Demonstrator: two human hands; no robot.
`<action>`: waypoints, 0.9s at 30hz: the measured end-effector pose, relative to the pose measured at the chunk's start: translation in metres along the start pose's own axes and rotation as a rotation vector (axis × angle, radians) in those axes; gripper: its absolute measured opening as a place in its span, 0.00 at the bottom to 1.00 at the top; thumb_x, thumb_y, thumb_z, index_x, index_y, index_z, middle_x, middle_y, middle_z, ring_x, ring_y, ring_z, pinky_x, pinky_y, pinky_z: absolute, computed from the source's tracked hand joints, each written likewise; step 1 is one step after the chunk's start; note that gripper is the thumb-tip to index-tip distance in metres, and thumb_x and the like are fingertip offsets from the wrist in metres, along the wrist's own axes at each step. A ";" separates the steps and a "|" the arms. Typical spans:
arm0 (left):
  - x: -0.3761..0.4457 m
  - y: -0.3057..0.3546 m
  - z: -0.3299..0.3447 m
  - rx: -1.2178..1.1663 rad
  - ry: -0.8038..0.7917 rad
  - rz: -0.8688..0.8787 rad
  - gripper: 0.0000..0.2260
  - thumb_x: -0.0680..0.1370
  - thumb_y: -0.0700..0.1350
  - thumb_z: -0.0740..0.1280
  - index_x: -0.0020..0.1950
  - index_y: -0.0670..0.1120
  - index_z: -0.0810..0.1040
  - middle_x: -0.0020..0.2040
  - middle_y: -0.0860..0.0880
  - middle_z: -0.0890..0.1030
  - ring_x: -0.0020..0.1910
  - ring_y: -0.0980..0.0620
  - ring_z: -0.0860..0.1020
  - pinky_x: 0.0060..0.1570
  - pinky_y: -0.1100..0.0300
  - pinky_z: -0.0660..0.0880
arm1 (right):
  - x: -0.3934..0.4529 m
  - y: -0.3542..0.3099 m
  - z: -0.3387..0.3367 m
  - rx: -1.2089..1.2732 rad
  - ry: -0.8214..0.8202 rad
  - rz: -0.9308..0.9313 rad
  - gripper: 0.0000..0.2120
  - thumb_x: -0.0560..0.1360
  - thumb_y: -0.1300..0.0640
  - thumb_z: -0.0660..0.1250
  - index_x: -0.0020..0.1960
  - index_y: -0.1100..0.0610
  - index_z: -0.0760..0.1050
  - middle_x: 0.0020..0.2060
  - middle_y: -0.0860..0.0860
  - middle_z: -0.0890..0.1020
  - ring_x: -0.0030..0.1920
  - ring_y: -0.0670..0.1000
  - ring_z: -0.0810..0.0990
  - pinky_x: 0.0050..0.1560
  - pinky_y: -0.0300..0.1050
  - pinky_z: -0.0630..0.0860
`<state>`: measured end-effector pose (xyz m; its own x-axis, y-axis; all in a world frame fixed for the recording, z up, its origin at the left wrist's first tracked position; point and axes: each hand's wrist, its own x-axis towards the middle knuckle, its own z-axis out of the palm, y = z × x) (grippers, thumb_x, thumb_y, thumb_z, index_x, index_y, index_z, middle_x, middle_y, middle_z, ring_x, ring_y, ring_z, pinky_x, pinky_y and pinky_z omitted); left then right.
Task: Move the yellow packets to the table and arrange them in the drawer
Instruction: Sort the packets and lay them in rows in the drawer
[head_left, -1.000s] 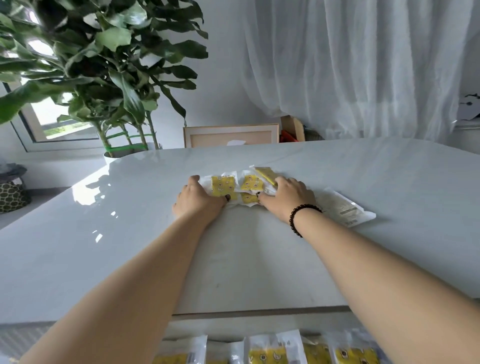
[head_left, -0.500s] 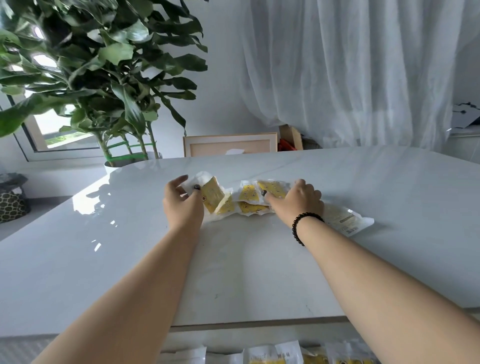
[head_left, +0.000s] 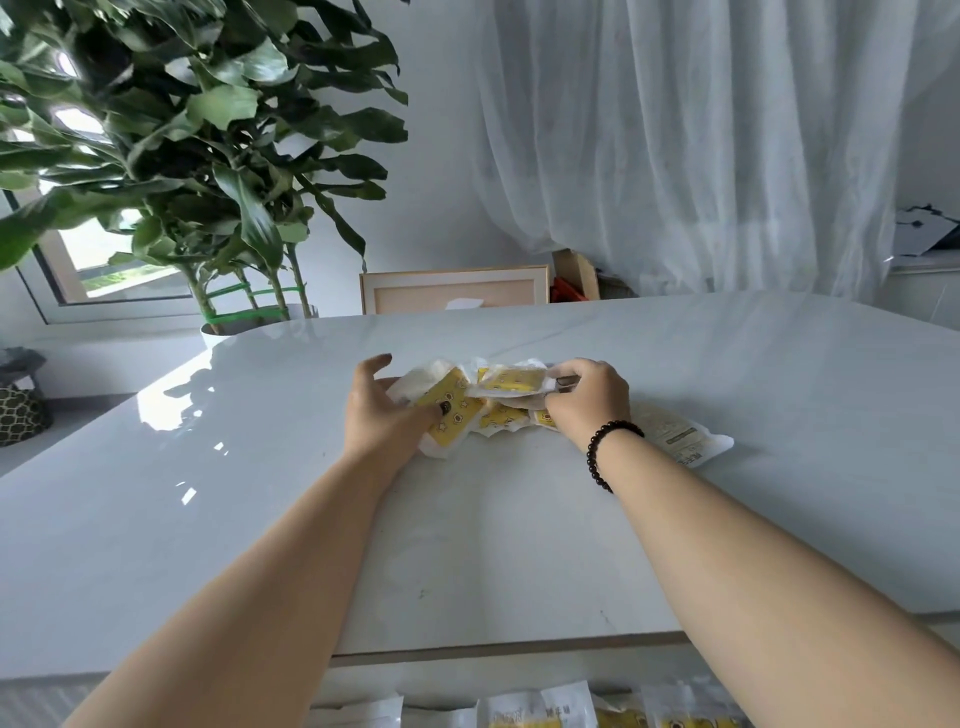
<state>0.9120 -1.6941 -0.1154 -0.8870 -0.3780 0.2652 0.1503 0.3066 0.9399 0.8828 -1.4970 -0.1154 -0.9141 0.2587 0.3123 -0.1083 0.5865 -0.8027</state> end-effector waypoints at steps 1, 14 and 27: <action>0.000 0.000 -0.001 -0.064 0.031 -0.020 0.31 0.66 0.36 0.76 0.66 0.50 0.70 0.54 0.50 0.77 0.50 0.49 0.79 0.50 0.53 0.78 | -0.002 -0.001 -0.002 0.026 -0.004 0.015 0.13 0.71 0.65 0.64 0.52 0.55 0.81 0.50 0.50 0.80 0.49 0.51 0.78 0.45 0.36 0.71; 0.016 -0.011 -0.011 -0.456 0.172 -0.167 0.06 0.74 0.37 0.71 0.41 0.47 0.77 0.40 0.47 0.82 0.43 0.45 0.83 0.52 0.47 0.80 | 0.002 0.000 0.004 -0.056 -0.093 -0.055 0.28 0.67 0.54 0.76 0.65 0.54 0.73 0.59 0.55 0.75 0.58 0.52 0.75 0.51 0.36 0.67; 0.010 -0.007 -0.004 -0.239 0.072 -0.048 0.05 0.76 0.39 0.68 0.43 0.47 0.75 0.42 0.48 0.82 0.41 0.48 0.82 0.50 0.50 0.79 | 0.004 0.001 -0.010 0.785 -0.091 0.237 0.16 0.67 0.70 0.72 0.51 0.54 0.81 0.40 0.51 0.82 0.27 0.43 0.77 0.29 0.38 0.74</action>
<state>0.9039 -1.7035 -0.1187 -0.8638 -0.4508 0.2251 0.2148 0.0747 0.9738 0.8828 -1.4878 -0.1100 -0.9714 0.2256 0.0746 -0.1194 -0.1917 -0.9742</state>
